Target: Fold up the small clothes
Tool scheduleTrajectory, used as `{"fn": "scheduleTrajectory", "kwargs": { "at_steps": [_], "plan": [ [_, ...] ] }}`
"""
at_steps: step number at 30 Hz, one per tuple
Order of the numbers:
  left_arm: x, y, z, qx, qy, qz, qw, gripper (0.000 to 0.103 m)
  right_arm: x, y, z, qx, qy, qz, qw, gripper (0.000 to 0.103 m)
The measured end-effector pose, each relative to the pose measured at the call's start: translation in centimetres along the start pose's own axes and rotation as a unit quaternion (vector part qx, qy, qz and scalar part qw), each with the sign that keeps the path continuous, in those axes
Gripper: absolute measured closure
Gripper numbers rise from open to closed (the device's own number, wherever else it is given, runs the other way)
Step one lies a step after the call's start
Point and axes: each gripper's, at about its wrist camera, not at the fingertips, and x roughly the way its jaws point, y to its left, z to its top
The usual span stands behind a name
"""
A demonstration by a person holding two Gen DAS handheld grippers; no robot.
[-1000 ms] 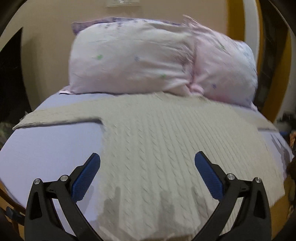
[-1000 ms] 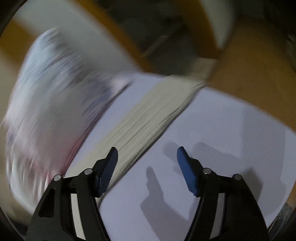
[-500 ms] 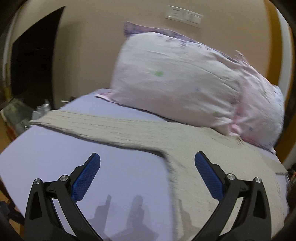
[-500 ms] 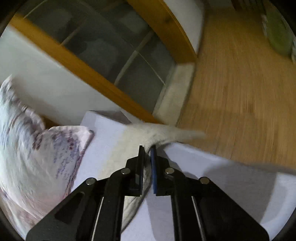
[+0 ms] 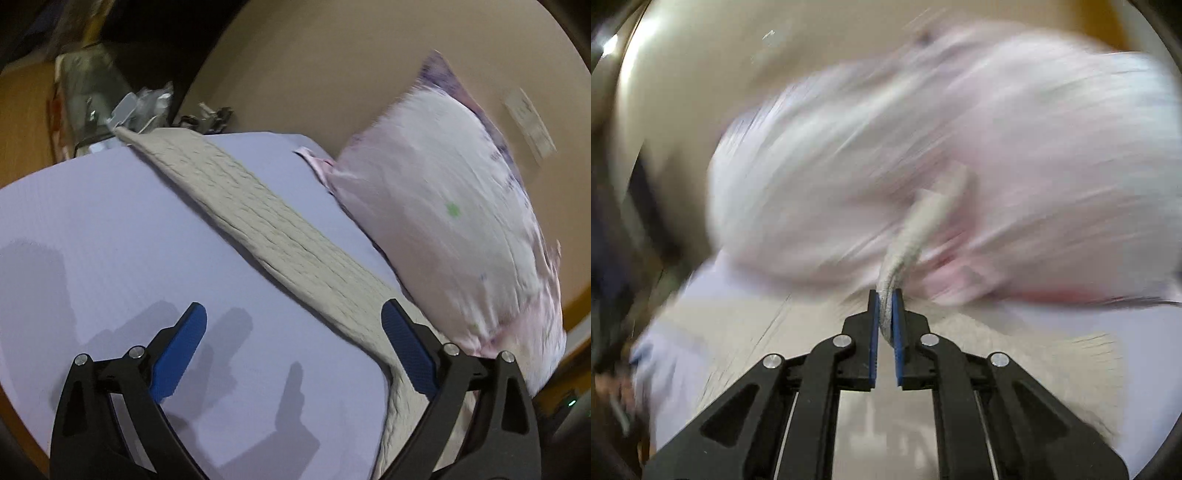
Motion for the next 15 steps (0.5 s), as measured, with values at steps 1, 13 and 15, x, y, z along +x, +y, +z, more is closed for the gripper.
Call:
{"fn": "scheduleTrajectory", "kwargs": {
  "at_steps": [1,13,15],
  "plan": [
    [0.4,0.0,0.2,-0.006,0.000,0.003,1.0000,0.006,2.7,2.6,-1.1,-0.015,0.044,0.018,0.999,0.080],
    [5.6,4.5,6.2,-0.150,0.014,-0.010,0.9885,0.035,-1.2,-0.5,-1.5,0.060,0.047,0.059,0.995,0.026],
    [6.4,5.0,7.3,-0.159,0.013,-0.005,0.9872,0.046,-2.4,-2.5,-1.8,0.078,0.041,0.048,0.995,0.026]
  ]
}}
